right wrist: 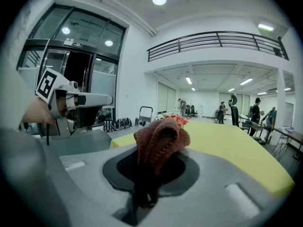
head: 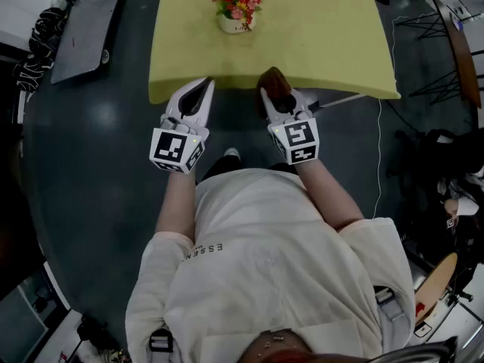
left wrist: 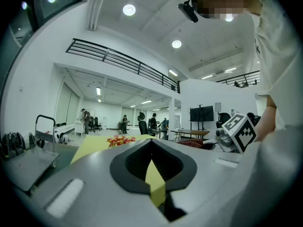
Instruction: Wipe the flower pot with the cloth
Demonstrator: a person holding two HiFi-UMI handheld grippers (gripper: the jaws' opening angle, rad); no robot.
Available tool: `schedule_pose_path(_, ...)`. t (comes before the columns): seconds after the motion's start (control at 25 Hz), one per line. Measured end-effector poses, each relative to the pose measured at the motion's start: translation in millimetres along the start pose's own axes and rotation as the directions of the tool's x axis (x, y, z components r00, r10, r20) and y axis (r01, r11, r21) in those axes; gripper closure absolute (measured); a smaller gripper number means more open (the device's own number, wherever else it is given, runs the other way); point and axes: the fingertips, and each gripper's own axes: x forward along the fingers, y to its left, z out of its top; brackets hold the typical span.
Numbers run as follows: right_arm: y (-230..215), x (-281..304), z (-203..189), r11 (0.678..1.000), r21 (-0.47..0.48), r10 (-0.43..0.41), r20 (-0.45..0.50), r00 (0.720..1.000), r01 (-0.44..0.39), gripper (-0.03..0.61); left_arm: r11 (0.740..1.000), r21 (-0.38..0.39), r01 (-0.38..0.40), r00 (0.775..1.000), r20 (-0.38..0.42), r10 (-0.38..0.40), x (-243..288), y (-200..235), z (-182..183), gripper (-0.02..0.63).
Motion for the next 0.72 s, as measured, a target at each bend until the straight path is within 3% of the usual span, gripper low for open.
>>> schedule_pose_path(0.36, 1.6, 3.9, -3.2, 1.000, -0.005, 0.000, -0.020, 1.000, 0.000, 0.526, 1.000, -0.006, -0.006, 1.000, -0.001, 0.006, -2.7, 3.8, -3.5, 0.598)
schedule_pose_path(0.72, 1.2, 20.9, -13.4, 0.997, 0.058, -0.043, -0.057, 0.997, 0.046, 0.525, 0.999, -0.039, 0.007, 1.000, -0.009, -0.007, -4.1, 24.1, -14.2, 0.598)
